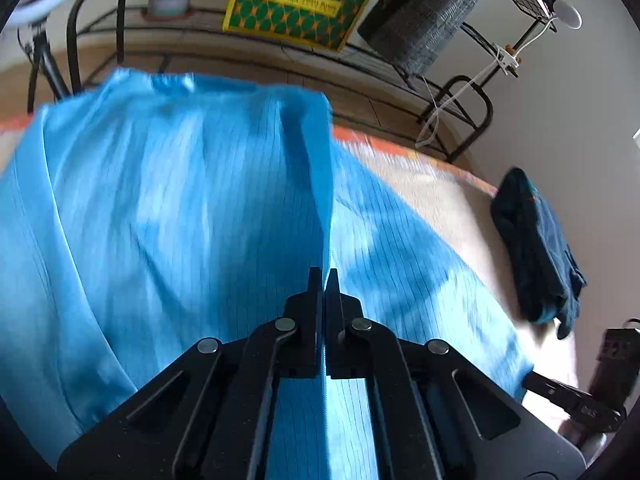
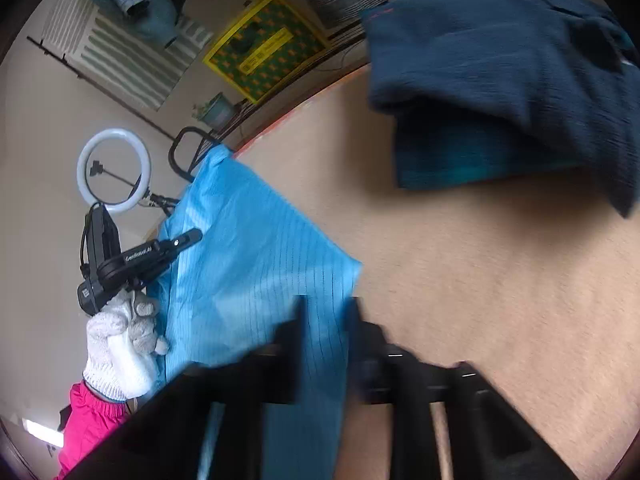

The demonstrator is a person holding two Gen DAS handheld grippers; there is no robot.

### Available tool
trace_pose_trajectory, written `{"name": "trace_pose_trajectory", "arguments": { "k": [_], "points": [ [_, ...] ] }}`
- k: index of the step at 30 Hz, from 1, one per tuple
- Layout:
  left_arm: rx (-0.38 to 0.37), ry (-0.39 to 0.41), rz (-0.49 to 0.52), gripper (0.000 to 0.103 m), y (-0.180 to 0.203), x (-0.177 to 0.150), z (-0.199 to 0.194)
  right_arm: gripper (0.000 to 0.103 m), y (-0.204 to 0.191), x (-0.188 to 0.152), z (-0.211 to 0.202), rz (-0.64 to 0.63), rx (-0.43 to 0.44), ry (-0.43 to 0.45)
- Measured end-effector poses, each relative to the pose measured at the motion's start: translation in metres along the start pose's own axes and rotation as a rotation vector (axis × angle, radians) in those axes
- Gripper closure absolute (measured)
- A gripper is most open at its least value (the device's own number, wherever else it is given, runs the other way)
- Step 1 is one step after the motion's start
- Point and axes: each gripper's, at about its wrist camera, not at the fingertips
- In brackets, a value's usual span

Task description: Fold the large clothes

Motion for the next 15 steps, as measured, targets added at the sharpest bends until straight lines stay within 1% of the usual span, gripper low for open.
{"name": "trace_pose_trajectory", "arguments": {
  "k": [1, 2, 3, 4, 6, 7, 8, 9, 10, 12, 15],
  "points": [
    [0.024, 0.014, 0.012, 0.103, 0.001, 0.003, 0.000, 0.103, -0.007, 0.001, 0.000, -0.030, -0.022, 0.022],
    [0.052, 0.024, 0.017, 0.103, 0.001, 0.006, 0.000, 0.103, -0.013, 0.003, -0.004, -0.061, -0.062, 0.064],
    [0.062, 0.025, 0.016, 0.103, 0.001, 0.008, 0.002, 0.103, -0.017, 0.007, -0.006, -0.072, -0.083, 0.091],
    [0.063, 0.022, 0.019, 0.103, 0.001, 0.009, 0.004, 0.103, -0.017, 0.009, -0.007, -0.068, -0.091, 0.101],
    [0.074, 0.003, 0.011, 0.103, 0.003, 0.009, 0.003, 0.103, -0.019, 0.013, -0.010, -0.055, -0.089, 0.093],
    [0.073, -0.004, 0.015, 0.103, 0.004, 0.008, 0.001, 0.095, -0.020, 0.013, -0.013, -0.047, -0.095, 0.086],
    [0.085, -0.006, 0.024, 0.100, 0.006, 0.008, -0.003, 0.080, -0.021, 0.013, -0.017, -0.039, -0.085, 0.074],
    [0.094, 0.000, 0.032, 0.092, 0.008, 0.008, -0.007, 0.069, -0.022, 0.011, -0.023, -0.030, -0.062, 0.065],
    [0.096, 0.009, 0.038, 0.086, 0.010, 0.007, -0.015, 0.056, -0.024, 0.007, -0.033, -0.021, -0.050, 0.069],
    [0.076, 0.034, 0.057, 0.086, 0.012, 0.004, -0.039, 0.056, -0.033, -0.004, -0.053, -0.042, -0.021, 0.055],
    [0.040, 0.050, 0.099, 0.086, 0.020, -0.006, -0.080, 0.056, -0.050, -0.033, -0.097, -0.102, 0.021, 0.046]
  ]
}}
Point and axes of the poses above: each gripper's, at about its wrist camera, not at the fingertips, and z roughly the way its jaws point, y to its right, x to its top, and after that the axes turned 6 degrees about z, right-handed
